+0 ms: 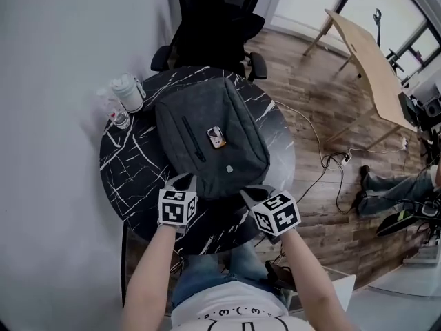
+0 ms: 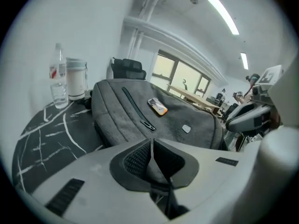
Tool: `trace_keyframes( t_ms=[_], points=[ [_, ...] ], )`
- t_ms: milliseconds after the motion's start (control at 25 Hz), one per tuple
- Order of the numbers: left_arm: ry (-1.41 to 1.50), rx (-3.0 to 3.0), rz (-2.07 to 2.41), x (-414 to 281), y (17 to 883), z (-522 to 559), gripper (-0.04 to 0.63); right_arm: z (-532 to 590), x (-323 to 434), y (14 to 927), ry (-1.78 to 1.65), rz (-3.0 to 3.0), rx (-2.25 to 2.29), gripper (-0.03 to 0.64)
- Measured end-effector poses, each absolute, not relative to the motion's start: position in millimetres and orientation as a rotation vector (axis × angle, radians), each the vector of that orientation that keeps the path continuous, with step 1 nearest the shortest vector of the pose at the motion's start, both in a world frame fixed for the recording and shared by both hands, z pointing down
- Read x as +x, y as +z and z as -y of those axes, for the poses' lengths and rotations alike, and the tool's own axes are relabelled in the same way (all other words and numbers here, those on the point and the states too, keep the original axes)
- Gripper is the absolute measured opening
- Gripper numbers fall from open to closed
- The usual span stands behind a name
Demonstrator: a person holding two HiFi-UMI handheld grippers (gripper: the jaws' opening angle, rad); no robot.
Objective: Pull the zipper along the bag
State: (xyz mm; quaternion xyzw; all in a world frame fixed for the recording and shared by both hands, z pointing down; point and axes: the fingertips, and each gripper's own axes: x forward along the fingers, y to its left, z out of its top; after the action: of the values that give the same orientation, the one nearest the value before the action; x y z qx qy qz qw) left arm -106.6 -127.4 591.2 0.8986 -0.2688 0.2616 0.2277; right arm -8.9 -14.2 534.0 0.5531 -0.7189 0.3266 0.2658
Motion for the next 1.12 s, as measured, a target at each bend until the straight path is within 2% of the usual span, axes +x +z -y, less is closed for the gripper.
trace_keyframes(
  t_ms=[120, 200, 320, 800, 1040, 1120],
  points=[
    [0.744, 2.517, 0.734, -136.9, 586.5, 149.0, 0.021, 29.5, -30.6, 538.6, 0.876, 1.953, 1.468, 0.051],
    [0.747, 2.539, 0.719, -153.7, 585.9, 165.1, 0.111, 39.0, -45.5, 542.0, 0.869, 1.959, 1.444, 0.051],
    [0.842, 2.625, 0.68, -169.0, 591.3, 185.9, 0.16, 48.9, -62.9, 548.4, 0.872, 1.959, 1.426, 0.051],
    [1.332, 2.871, 0.275, -164.5, 639.6, 229.5, 0.161, 64.7, -89.1, 575.8, 0.928, 1.908, 1.393, 0.051],
    [1.386, 2.868, -0.093, -150.0, 647.5, 223.1, 0.159, 62.0, -87.0, 580.2, 0.956, 1.896, 1.4, 0.051],
    [1.376, 2.859, -0.157, -146.9, 650.5, 220.0, 0.118, 62.7, -86.6, 580.0, 0.959, 1.896, 1.407, 0.051]
  ],
)
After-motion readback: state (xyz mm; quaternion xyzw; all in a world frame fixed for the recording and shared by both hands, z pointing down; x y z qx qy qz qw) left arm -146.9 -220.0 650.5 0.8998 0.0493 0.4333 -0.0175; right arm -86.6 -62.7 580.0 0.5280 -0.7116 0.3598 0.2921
